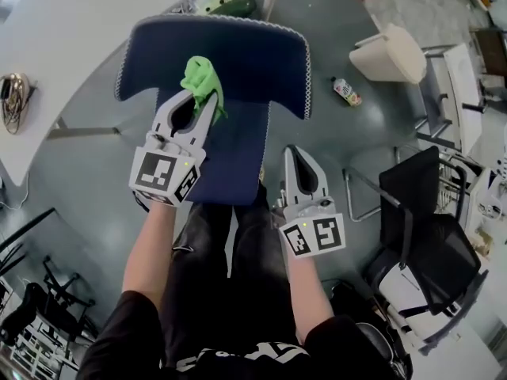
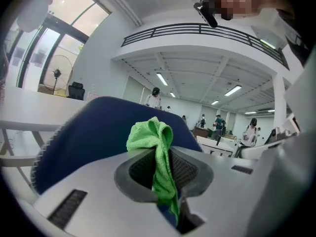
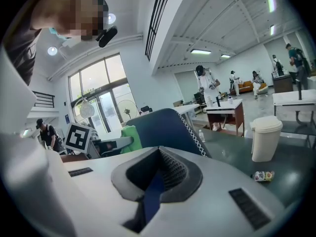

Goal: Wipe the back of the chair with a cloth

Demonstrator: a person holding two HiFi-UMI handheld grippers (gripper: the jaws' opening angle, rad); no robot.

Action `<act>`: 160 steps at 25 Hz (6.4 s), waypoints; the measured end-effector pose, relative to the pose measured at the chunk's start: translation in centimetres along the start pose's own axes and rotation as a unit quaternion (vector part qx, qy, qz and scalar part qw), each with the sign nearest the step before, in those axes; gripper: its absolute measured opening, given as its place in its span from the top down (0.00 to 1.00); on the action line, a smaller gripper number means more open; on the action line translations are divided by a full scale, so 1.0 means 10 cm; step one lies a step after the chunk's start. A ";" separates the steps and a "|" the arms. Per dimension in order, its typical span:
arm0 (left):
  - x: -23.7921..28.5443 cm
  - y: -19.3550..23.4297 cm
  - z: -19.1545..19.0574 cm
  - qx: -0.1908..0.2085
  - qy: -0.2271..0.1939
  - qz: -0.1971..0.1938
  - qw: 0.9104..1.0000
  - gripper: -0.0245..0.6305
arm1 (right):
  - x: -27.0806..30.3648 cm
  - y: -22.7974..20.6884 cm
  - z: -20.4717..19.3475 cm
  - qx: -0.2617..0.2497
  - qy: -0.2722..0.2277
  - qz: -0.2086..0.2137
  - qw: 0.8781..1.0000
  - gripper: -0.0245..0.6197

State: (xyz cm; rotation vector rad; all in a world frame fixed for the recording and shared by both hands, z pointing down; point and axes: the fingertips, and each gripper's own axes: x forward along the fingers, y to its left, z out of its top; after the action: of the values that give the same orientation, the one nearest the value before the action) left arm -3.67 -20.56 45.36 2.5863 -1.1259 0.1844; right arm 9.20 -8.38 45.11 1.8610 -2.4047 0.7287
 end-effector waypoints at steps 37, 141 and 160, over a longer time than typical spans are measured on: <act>-0.03 1.08 -0.79 -0.010 0.043 0.115 0.992 0.87 | 0.28 0.09 -0.26 -0.005 0.040 0.027 0.999 0.97; 0.68 0.30 -2.39 -0.026 0.128 0.074 0.989 0.87 | -0.04 -0.88 -0.56 0.035 0.055 -0.066 0.996 0.97; 1.04 -1.16 -2.32 0.004 0.145 -0.108 0.983 0.87 | -0.39 -1.12 -0.57 0.055 0.041 -0.086 0.994 0.97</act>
State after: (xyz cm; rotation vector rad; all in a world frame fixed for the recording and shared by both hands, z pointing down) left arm 12.01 -12.55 66.98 2.5585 -0.7380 0.4967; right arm 19.17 -4.76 52.95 2.0053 -2.1624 0.9194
